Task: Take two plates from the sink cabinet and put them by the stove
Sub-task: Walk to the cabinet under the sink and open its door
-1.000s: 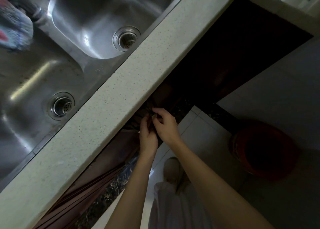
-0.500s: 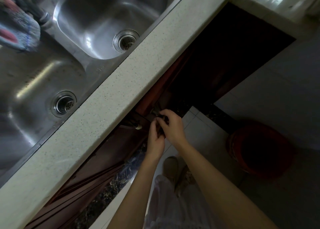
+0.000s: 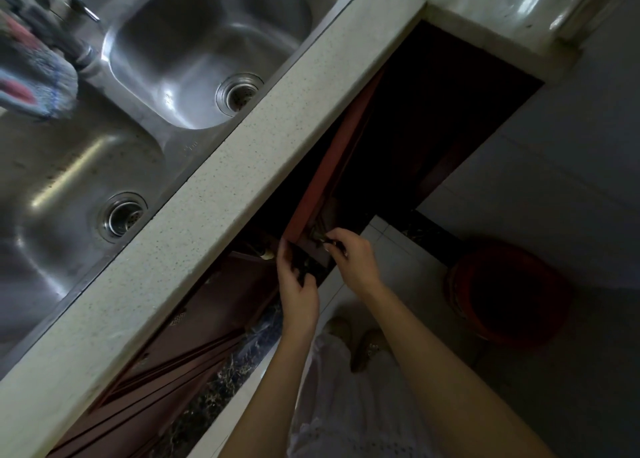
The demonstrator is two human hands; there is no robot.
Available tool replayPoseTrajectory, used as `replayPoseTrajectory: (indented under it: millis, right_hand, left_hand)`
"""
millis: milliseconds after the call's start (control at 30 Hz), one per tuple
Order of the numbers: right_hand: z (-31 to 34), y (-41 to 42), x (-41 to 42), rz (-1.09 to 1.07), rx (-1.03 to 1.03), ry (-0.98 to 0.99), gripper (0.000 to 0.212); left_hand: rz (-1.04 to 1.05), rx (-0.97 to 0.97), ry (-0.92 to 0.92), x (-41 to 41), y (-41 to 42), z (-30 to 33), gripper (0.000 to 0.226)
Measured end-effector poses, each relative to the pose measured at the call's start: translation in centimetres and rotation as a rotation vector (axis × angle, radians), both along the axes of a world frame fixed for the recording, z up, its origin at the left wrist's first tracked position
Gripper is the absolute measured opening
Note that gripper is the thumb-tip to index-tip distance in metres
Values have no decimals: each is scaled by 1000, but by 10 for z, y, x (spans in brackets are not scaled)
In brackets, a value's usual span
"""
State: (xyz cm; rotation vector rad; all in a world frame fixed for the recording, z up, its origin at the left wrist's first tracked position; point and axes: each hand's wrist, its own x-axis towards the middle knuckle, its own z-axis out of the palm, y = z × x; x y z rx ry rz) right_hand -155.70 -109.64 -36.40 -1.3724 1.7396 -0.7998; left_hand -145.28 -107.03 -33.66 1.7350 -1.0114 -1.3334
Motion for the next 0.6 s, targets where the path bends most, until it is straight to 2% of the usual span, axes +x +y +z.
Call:
replayPoseTrajectory:
  millis: [267, 433, 600]
  right_hand:
    - [-5, 17, -10, -101, 16, 40, 20]
    - [6, 24, -12, -90, 45, -23, 42]
    - [44, 35, 4, -188, -164, -114, 48]
  left_hand:
    - [-55, 6, 32, -10, 10, 12, 69]
    - [-68, 19, 24, -9, 10, 13, 70]
    - [-162, 4, -13, -6, 13, 14, 63]
